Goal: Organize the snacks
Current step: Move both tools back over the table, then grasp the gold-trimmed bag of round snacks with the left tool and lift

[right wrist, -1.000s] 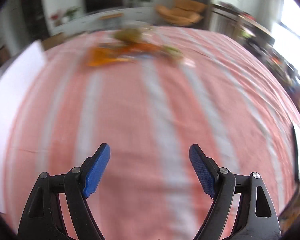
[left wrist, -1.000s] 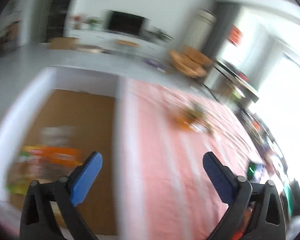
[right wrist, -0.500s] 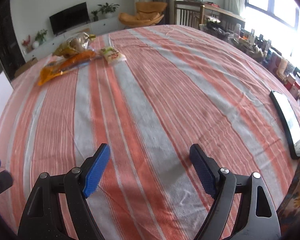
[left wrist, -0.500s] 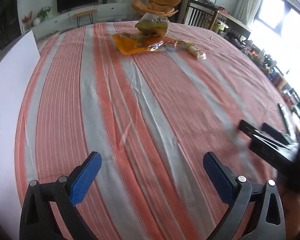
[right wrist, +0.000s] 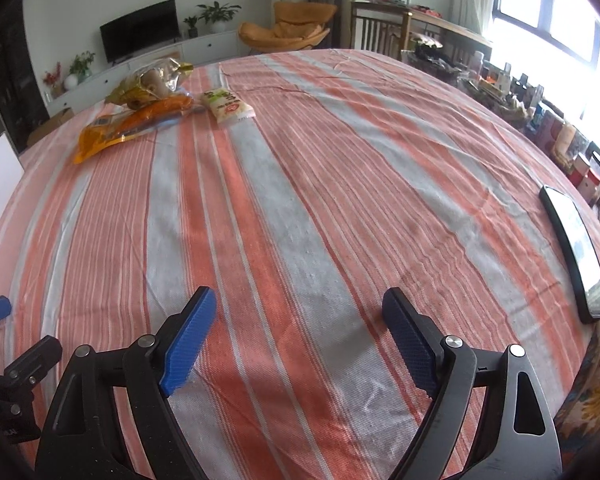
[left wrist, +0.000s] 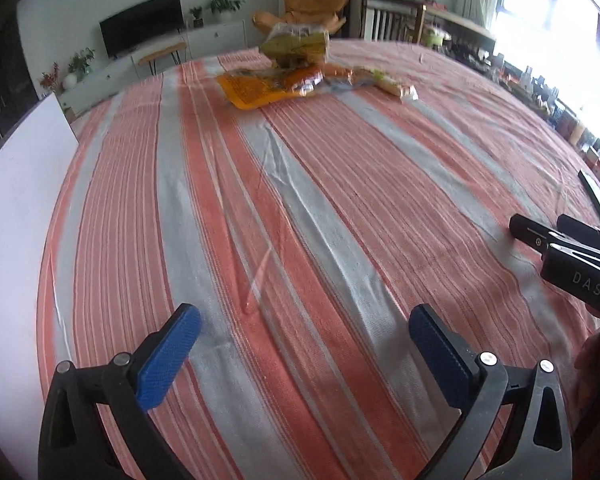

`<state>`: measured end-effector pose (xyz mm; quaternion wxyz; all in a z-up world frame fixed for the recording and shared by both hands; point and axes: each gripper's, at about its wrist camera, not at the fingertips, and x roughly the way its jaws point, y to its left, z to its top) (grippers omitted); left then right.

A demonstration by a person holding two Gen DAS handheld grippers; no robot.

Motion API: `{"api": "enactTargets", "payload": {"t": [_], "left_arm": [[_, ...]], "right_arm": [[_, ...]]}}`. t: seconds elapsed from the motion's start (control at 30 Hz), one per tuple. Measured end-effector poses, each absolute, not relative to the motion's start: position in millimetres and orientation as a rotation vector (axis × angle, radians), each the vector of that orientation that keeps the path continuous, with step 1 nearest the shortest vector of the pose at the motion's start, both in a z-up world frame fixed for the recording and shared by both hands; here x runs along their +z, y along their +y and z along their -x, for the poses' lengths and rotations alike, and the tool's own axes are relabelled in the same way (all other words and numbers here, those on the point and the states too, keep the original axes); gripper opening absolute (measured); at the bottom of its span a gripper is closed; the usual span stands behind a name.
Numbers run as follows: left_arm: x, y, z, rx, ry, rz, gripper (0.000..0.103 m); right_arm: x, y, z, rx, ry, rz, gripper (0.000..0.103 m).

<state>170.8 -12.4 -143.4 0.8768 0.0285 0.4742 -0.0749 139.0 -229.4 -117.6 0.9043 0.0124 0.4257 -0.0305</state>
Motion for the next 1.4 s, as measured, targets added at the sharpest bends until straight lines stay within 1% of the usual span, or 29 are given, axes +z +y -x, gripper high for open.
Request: {"api": "enactTargets", "payload": {"t": [0.03, 0.1, 0.23, 0.33, 0.4, 0.5, 0.63, 0.67, 0.7, 0.73, 0.77, 0.87, 1.0, 1.1, 1.23, 1.27, 1.3, 1.33, 1.37, 1.4], "left_arm": [[-142, -13, -177, -0.159, 1.049, -0.061, 0.103], [-134, -13, -188, -0.18, 1.101, -0.041, 0.102], [-88, -12, -229, -0.224, 1.038, -0.022, 0.103], [-57, -15, -292, -0.246, 1.031, -0.034, 0.103], [-46, -17, -334, -0.227, 1.015, -0.049, 0.103], [-42, -22, -400, -0.171, 1.009, -0.052, 0.103], [-65, -28, -464, -0.128, 1.074, 0.022, 0.103], [-73, -28, -473, -0.112, 1.091, 0.016, 0.1], [-80, -30, -480, -0.089, 1.1, 0.0, 0.09], [-85, -30, -483, -0.087, 1.101, -0.014, 0.066], [-86, -28, -483, -0.086, 1.094, -0.01, 0.063], [-69, -9, -457, -0.088, 1.019, 0.061, 0.063], [-45, 23, -375, -0.045, 0.95, 0.025, 0.063], [-56, 45, -301, -0.014, 0.999, 0.042, 0.064], [-99, 64, -204, 0.039, 1.041, 0.098, 0.065], [-107, 63, -193, 0.042, 1.038, 0.104, 0.069], [-114, 64, -173, 0.039, 0.988, 0.108, 0.075], [-117, 62, -161, 0.044, 0.961, 0.103, 0.082], [-122, 56, -154, 0.049, 0.95, 0.093, 0.092], [-132, 54, -152, 0.037, 0.96, 0.079, 0.096]], "right_arm": [[-117, -229, -139, -0.063, 0.88, -0.026, 0.087], [-117, -230, -139, -0.062, 0.88, -0.027, 0.087], [-117, -229, -139, -0.061, 0.88, -0.027, 0.088], [-117, -229, -139, -0.06, 0.881, -0.026, 0.089], [-117, -229, -139, -0.06, 0.881, -0.026, 0.089], [-118, -229, -139, -0.06, 0.881, -0.026, 0.089], [-117, -229, -140, -0.058, 0.882, -0.025, 0.09], [-117, -229, -140, -0.058, 0.882, -0.025, 0.09], [-117, -229, -140, -0.058, 0.883, -0.025, 0.09], [-117, -229, -140, -0.058, 0.882, -0.026, 0.09], [-117, -229, -140, -0.059, 0.882, -0.026, 0.09], [-117, -229, -140, -0.059, 0.883, -0.025, 0.09], [-117, -228, -140, -0.059, 0.883, -0.026, 0.09], [-117, -228, -140, -0.059, 0.883, -0.026, 0.09], [-117, -228, -140, -0.059, 0.883, -0.026, 0.09], [-117, -228, -140, -0.058, 0.883, -0.026, 0.09], [-117, -228, -140, -0.058, 0.883, -0.027, 0.09], [-117, -228, -140, -0.058, 0.883, -0.027, 0.09], [-117, -228, -140, -0.058, 0.883, -0.026, 0.09], [-117, -228, -140, -0.059, 0.883, -0.026, 0.09]]}}
